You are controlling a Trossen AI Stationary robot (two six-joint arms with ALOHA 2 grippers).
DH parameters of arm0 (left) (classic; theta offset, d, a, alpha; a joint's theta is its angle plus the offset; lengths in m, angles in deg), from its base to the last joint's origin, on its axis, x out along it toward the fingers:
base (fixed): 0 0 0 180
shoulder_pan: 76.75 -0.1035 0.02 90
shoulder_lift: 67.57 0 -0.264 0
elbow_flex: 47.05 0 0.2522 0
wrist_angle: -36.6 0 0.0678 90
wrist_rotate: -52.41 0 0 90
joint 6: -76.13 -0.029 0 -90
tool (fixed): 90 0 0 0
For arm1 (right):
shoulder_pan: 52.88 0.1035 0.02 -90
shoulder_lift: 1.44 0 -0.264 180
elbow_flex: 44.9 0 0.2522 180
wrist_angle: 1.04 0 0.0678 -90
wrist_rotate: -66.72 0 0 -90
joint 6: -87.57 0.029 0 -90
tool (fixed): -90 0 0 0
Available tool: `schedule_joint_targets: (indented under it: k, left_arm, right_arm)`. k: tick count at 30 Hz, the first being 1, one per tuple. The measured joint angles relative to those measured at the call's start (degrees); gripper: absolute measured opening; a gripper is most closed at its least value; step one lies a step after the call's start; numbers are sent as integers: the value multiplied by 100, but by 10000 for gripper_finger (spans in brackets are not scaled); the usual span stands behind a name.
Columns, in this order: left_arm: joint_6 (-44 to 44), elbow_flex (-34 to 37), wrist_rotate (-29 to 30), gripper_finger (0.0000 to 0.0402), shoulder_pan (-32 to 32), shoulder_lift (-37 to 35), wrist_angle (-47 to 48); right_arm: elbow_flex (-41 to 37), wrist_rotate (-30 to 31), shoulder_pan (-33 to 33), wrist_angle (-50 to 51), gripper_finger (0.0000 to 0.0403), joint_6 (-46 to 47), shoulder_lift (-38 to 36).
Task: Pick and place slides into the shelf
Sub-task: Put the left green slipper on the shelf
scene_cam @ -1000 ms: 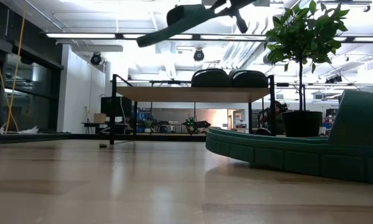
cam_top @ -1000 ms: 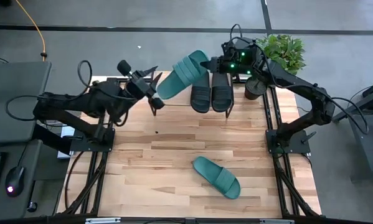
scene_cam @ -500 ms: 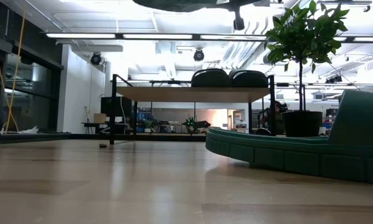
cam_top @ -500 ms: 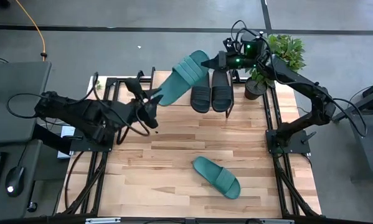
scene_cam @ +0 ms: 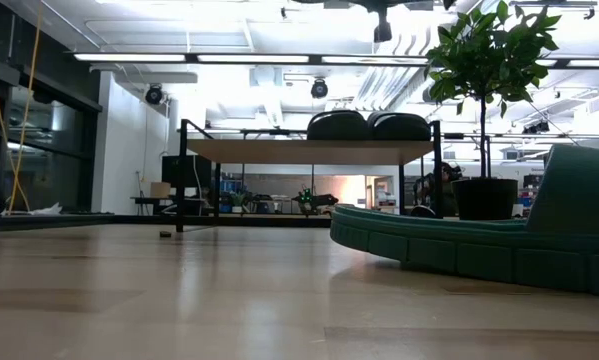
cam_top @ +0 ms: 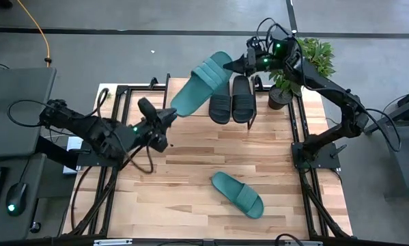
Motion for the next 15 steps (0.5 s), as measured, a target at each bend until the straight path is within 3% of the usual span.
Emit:
schedule_joint_targets:
  k: [11, 15]
  left_arm:
    - [-127, 0, -9, 99, 221, -1, 109]
    - [-141, 0, -241, 130, 219, -1, 105]
  right_arm:
    - [0, -221, -161, -43, 10, 116, 0]
    - [0, -292, -161, -60, 10, 160, -2]
